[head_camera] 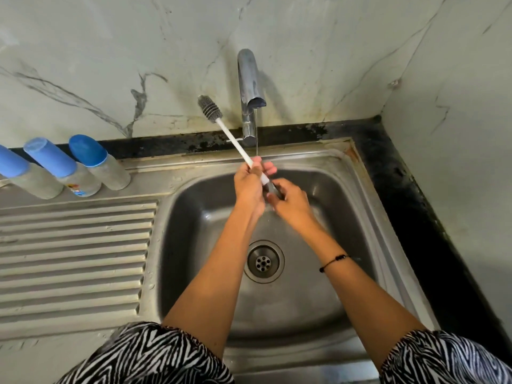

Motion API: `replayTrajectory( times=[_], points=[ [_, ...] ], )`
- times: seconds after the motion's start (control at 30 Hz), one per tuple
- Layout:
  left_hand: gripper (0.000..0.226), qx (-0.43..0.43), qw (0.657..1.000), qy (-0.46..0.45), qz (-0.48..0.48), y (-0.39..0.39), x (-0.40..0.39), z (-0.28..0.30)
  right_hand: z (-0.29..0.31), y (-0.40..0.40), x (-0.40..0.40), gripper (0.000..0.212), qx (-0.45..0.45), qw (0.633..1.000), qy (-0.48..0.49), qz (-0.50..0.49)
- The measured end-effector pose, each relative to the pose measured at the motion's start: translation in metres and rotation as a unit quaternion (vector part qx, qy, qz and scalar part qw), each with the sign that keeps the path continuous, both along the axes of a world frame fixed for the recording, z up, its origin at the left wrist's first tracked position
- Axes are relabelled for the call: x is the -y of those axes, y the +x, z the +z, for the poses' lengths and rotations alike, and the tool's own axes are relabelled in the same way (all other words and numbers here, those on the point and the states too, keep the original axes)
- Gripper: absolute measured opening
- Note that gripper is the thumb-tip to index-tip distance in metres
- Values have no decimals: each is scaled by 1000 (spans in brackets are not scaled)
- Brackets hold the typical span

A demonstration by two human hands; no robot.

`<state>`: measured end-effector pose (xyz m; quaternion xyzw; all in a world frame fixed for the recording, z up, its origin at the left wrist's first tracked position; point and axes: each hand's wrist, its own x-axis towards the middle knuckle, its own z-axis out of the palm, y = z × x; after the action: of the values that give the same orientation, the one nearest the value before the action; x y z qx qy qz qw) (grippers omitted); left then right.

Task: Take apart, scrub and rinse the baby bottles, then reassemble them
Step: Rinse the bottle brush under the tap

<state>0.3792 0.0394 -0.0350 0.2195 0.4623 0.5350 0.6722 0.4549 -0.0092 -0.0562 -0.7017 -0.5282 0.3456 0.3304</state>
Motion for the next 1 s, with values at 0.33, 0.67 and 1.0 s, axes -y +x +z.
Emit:
replayTrajectory(
  times=[0.33,0.67,1.0],
  points=[
    [26,5,998,-27,-54,-2,-6,8,2,15,32,14,-194,978,-58,-49],
    [32,56,998,-42,-7,-10,-10,18,19,9,23,8,-135,990,-23,-27],
    [31,39,994,-60,-81,5,2,16,12,4,38,11,-177,983,18,-54]
  ],
)
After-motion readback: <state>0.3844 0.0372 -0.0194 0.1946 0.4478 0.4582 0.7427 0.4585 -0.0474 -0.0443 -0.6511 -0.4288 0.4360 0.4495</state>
